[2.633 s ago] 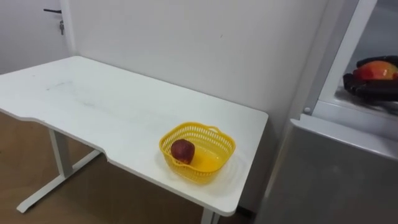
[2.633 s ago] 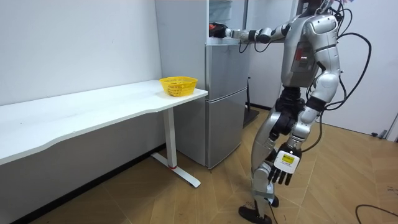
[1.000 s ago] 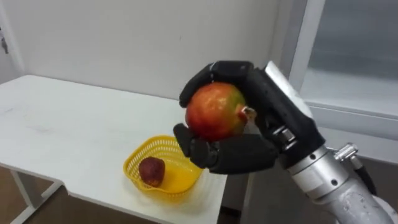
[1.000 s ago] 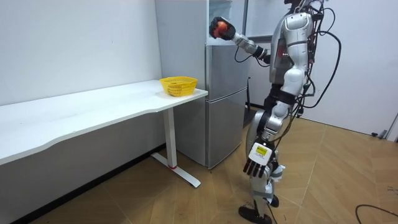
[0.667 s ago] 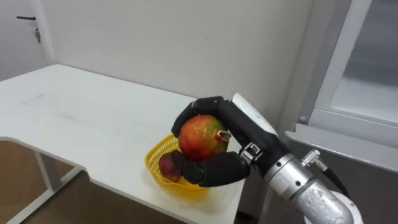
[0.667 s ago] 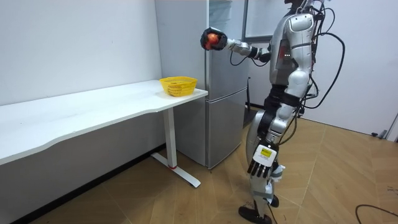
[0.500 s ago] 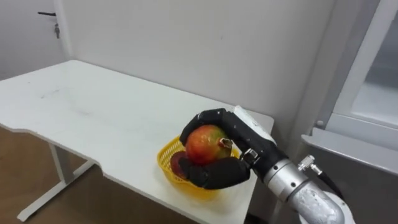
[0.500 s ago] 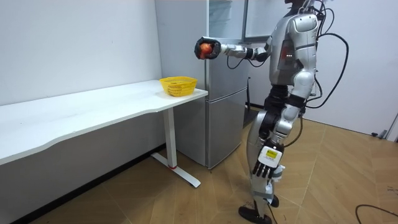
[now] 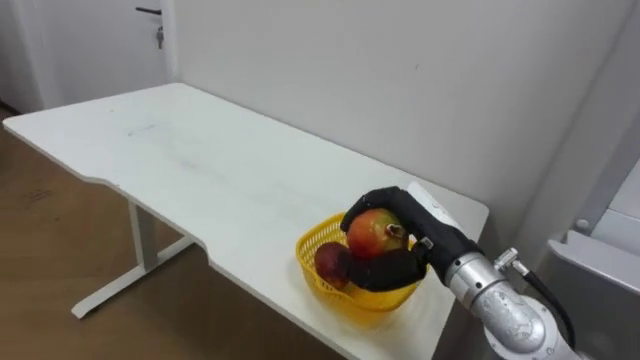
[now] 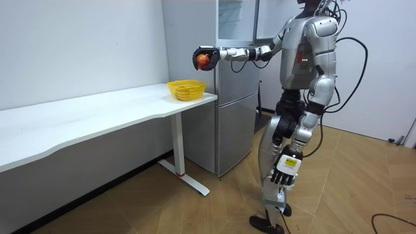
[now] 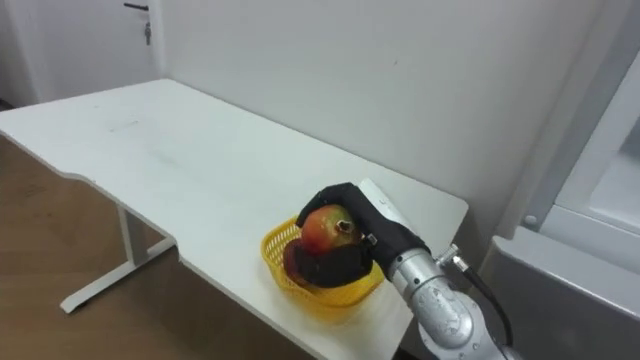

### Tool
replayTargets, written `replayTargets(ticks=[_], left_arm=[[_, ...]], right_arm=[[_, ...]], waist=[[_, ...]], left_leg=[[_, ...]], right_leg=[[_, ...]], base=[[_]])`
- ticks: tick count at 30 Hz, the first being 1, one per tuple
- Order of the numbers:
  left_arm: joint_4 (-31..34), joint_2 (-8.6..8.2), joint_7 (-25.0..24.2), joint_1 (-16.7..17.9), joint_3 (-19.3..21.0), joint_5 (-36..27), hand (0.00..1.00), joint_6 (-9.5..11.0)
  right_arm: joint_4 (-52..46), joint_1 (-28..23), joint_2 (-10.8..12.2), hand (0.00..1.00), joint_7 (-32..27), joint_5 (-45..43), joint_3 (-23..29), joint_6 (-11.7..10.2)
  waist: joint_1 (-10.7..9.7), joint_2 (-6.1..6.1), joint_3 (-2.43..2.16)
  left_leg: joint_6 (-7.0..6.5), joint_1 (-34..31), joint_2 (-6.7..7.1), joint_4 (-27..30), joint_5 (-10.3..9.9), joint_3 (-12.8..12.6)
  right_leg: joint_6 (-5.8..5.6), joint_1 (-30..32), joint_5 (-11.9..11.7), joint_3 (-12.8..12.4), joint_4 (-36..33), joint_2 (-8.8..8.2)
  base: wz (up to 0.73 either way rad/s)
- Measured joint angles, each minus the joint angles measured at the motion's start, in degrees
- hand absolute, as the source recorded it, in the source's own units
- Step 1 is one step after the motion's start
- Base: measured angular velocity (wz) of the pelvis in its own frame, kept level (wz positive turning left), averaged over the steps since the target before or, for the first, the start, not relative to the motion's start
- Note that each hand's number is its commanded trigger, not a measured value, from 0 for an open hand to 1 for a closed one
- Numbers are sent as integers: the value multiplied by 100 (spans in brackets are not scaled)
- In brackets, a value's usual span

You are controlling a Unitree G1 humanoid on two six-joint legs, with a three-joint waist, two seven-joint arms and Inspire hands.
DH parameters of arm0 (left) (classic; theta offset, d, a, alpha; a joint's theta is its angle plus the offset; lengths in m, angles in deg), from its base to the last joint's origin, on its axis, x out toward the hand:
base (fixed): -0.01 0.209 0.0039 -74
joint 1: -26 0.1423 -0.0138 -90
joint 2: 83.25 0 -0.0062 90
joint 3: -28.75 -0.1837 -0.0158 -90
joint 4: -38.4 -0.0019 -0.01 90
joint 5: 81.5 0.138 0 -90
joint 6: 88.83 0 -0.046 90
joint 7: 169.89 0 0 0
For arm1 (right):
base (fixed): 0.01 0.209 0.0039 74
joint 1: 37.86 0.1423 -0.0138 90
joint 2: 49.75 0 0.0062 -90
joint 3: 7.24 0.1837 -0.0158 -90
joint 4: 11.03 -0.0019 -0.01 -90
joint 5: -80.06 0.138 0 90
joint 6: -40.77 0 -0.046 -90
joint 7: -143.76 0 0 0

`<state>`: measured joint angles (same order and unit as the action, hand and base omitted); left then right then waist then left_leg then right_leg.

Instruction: Retrieve from the upper fridge

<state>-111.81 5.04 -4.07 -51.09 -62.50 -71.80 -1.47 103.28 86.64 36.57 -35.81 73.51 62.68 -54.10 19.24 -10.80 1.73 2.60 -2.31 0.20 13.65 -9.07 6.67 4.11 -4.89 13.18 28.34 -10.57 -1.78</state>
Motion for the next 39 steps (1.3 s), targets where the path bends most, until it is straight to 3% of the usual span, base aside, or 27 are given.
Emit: replayTargets(ticks=[8, 9, 10, 11, 26, 39], left_arm=[[190, 46, -18, 80, -39, -3, 0, -116], [245, 50, -21, 95, -60, 1, 0, -118], [257, 50, -23, 95, -61, 1, 0, -119], [280, 50, -26, 94, -67, 2, 0, -120], [286, 44, -269, 38, -131, 126, 0, -258], [298, 47, -247, 13, -221, 122, 0, -318]], right_arm=[[529, 154, 0, 100, -114, 64, 0, 21], [574, 154, 0, 85, -114, 115, 0, 25], [590, 154, 0, 32, -113, 151, 0, 37], [628, 170, 1, 0, -102, 166, 0, 67], [1320, 318, -3, 0, -7, 151, 8, 246], [1324, 337, -11, 0, 19, 152, 9, 242]], waist=[[0, -3, 1], [2, -6, -2], [5, -10, -4], [20, -20, -8], [40, -8, 6], [0, 27, 29]], left_leg=[[-30, -122, 47, 160, -19, 64], [-35, -151, 54, 195, -25, 73], [-35, -156, 54, 195, -26, 72], [-35, -187, 55, 195, -26, 90], [-36, -278, 54, 215, -26, 145], [-36, -298, 59, 211, -26, 142]], right_leg=[[-26, 12, 14, 56, -13, -18], [-33, 14, 17, 81, -16, -23], [-34, 24, 17, 80, -15, -23], [-35, 50, 18, 75, -17, -24], [-24, 183, 29, 91, -115, -43], [-24, 214, 31, 82, -114, -47]], base=[[8], [12], [7], [6], [1], [0]])
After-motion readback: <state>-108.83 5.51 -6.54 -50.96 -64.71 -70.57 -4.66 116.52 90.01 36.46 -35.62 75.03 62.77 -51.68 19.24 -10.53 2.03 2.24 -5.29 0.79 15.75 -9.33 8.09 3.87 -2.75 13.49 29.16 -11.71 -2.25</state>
